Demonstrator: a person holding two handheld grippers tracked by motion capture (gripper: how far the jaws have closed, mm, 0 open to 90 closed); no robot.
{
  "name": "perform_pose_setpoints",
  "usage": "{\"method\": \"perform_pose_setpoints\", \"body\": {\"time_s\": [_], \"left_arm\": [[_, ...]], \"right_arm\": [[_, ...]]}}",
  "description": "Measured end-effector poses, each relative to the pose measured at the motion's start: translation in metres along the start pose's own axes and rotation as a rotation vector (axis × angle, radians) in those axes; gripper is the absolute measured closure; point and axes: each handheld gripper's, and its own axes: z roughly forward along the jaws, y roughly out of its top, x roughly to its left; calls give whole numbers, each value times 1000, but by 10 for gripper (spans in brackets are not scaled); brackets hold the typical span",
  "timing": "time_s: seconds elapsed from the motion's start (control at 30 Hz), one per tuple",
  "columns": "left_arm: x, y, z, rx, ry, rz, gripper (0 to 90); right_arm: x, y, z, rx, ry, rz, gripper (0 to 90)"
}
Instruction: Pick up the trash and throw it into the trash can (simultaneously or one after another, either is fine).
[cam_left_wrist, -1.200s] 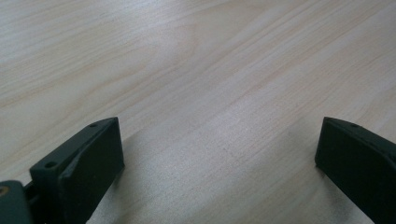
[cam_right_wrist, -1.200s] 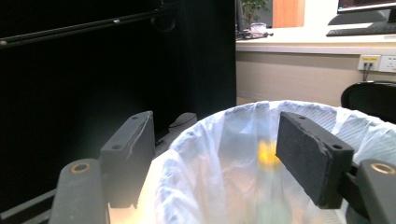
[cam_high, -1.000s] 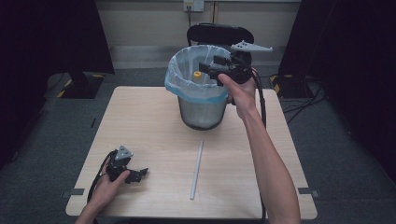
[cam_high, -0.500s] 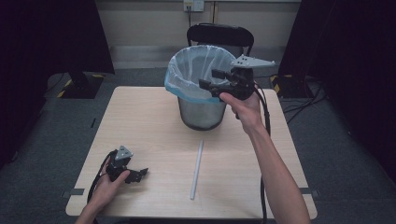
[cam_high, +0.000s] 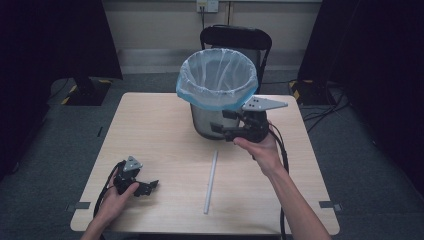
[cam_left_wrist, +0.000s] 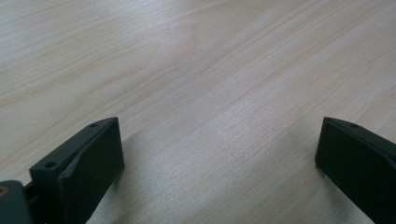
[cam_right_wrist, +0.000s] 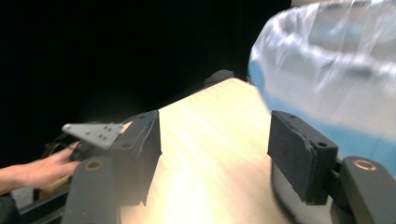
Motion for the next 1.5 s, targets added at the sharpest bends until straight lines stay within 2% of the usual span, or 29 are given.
{"method": "perform_pose_setpoints", "body": {"time_s": [0.13, 0.23, 0.4, 0.53, 0.63, 0.7, 0.83, 0.93, 1.03, 1.07, 1.13, 1.2, 1.27, 1.33, 1.4, 1.5], "left_arm": [[0, 0, 0, 0, 0, 0, 6], [0, 0, 0, -1, 0, 0, 6], [0, 0, 0, 0, 0, 0, 6], [0, 0, 0, 0, 1, 2, 6], [0, 0, 0, 0, 0, 0, 6], [0, 0, 0, -1, 0, -1, 6], [0, 0, 0, -1, 0, 0, 6], [0, 0, 0, 0, 1, 2, 6], [0, 0, 0, 0, 1, 2, 6], [0, 0, 0, 0, 0, 0, 6], [0, 0, 0, 0, 1, 2, 6], [0, 0, 0, 0, 3, 3, 6], [0, 0, 0, 1, 3, 4, 6], [0, 0, 0, -1, 0, -1, 6], [0, 0, 0, 1, 3, 4, 6], [0, 0, 0, 0, 0, 0, 6]], "right_arm": [[7, -27, -2, 12, -13, 28, 334], [9, -56, 1, 43, -20, 64, 303], [7, -111, 15, 177, -27, 120, 274], [10, -143, 23, 262, -7, 177, 258], [16, -163, 30, 310, -21, 181, 255], [21, -174, 34, 334, -28, 167, 258], [29, -183, 44, 368, -33, 133, 267], [31, -188, 55, 391, -60, 77, 272], [31, -190, 61, 400, -78, 53, 287], [31, -190, 62, 399, -78, 48, 308], [32, -190, 62, 403, -103, 4, 364], [33, -190, 62, 412, -128, -27, 459], [30, -189, 61, 409, -129, -25, 513], [27, -189, 60, 411, -130, -31, 615], [26, -189, 59, 410, -105, -26, 643], [26, -188, 59, 412, -91, -26, 747]]}}
